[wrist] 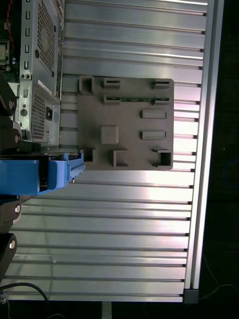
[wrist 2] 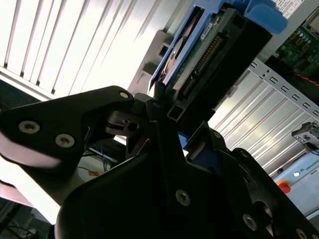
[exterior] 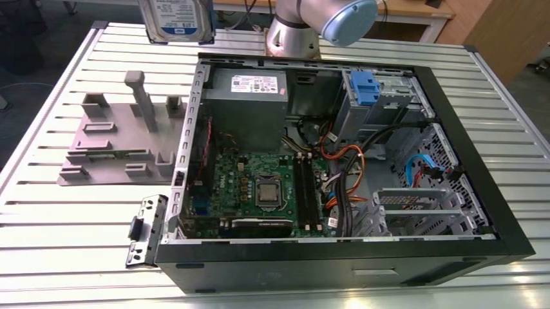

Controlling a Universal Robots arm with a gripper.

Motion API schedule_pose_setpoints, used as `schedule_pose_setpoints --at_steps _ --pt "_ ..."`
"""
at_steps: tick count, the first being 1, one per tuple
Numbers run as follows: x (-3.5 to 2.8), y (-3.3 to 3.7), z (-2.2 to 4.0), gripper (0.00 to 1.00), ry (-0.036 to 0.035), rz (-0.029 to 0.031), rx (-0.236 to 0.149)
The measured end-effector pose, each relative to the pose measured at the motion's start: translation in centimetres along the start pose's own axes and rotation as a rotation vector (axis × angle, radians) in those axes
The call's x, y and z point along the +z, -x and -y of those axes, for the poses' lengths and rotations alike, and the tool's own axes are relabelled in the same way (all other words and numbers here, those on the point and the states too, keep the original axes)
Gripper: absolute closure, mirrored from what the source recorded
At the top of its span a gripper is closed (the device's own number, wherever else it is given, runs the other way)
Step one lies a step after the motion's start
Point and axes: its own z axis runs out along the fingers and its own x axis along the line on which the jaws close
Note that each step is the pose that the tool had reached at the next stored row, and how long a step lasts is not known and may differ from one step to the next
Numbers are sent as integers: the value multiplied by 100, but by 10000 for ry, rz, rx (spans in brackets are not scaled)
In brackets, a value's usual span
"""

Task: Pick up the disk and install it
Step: 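Pick up the disk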

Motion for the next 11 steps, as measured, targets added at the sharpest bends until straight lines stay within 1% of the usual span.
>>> schedule_pose_setpoints --at_steps 11 --pt "-1 -2 56 64 -1 -1 0"
